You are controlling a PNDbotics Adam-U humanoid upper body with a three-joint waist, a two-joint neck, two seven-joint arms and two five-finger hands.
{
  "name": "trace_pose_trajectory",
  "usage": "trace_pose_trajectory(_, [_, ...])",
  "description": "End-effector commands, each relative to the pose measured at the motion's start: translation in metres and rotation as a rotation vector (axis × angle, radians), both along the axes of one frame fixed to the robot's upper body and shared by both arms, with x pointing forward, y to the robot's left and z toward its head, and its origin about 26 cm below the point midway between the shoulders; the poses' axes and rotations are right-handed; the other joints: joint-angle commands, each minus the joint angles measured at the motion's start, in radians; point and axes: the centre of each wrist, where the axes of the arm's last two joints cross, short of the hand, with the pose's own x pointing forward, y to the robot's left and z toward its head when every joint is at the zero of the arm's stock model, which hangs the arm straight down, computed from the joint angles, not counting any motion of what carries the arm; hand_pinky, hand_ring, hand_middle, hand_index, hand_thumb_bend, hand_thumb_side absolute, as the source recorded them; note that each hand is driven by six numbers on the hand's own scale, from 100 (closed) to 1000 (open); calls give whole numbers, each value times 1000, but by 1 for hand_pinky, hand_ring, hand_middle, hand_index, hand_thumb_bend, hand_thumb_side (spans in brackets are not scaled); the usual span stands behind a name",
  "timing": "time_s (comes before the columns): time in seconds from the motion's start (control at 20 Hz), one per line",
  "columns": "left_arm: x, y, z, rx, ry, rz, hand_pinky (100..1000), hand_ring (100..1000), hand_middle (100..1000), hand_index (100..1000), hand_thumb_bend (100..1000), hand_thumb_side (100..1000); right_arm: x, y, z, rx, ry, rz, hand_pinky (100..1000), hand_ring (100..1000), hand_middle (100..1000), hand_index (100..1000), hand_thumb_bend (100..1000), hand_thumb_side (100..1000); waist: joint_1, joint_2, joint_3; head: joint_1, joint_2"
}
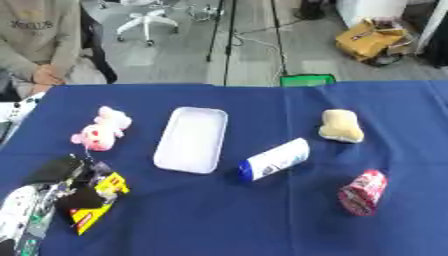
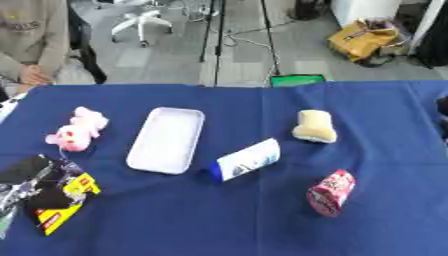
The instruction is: Pick up objects on the table and place them in the box.
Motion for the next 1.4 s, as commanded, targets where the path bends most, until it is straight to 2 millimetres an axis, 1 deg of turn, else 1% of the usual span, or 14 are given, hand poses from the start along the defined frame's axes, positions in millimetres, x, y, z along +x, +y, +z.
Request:
trace_pose_trajectory(0.05, [1,6,40,39,-37,-83,189,116,168,416,100,129,-3,0,9,-12,-30,4,877,886,798,847,100,525,6,-42,-2,0,2])
trace_pose_trajectory(0.35, [5,8,75,76,-42,-175,208,125,176,424,100,152,-3,0,8,-14,-24,7,877,886,798,847,100,527,10,-44,-6,1,1])
trace_pose_trajectory(0.6, [8,8,87,89,-65,-201,208,124,176,427,100,163,-3,0,8,-15,-22,8,877,886,798,848,100,528,12,-46,-9,-3,2])
trace_pose_trajectory(0.65, [10,5,93,95,-89,-212,206,127,180,433,100,174,-3,0,8,-15,-21,9,877,886,798,848,100,529,12,-46,-10,-3,3])
trace_pose_trajectory(0.7, [12,1,99,103,-121,-224,206,127,180,433,100,174,-3,1,7,-16,-20,11,877,886,798,848,100,529,12,-47,-10,-3,3])
trace_pose_trajectory(0.8, [16,-7,110,115,-182,-243,209,135,188,442,103,203,-3,1,7,-17,-18,13,877,886,798,848,100,529,11,-48,-10,-4,3])
trace_pose_trajectory(0.85, [19,-12,114,117,-208,-253,205,139,193,448,137,257,-3,1,7,-17,-18,14,877,886,798,848,100,531,11,-48,-11,-3,3])
trace_pose_trajectory(0.9, [23,-17,117,116,-234,-264,205,139,193,448,137,257,-3,1,7,-16,-17,16,877,886,798,848,100,531,11,-49,-12,-3,3])
trace_pose_trajectory(0.95, [27,-22,118,112,-257,-275,198,143,198,453,169,279,-3,2,7,-16,-16,18,877,886,798,848,100,534,10,-49,-13,-3,3])
trace_pose_trajectory(1.0, [33,-30,120,105,-282,-292,198,143,198,453,169,279,-3,2,7,-15,-14,22,877,886,798,848,100,534,10,-50,-15,-3,3])
trace_pose_trajectory(1.05, [38,-37,121,100,-299,-306,203,148,204,459,194,307,-3,3,6,-15,-13,25,878,886,798,848,100,536,9,-50,-17,-3,2])
trace_pose_trajectory(1.2, [50,-54,123,91,-337,-338,205,150,206,461,208,316,-3,4,7,-16,-12,33,878,886,798,848,100,535,8,-49,-23,-1,0])
trace_pose_trajectory(1.25, [54,-58,123,88,-350,-344,204,152,208,463,231,331,-3,4,7,-16,-12,35,878,885,798,848,100,535,8,-49,-25,0,1])
trace_pose_trajectory(1.4, [68,-78,125,60,-417,-348,208,158,213,467,231,318,-3,5,7,-20,-10,44,878,886,798,848,100,538,11,-47,-34,6,1])
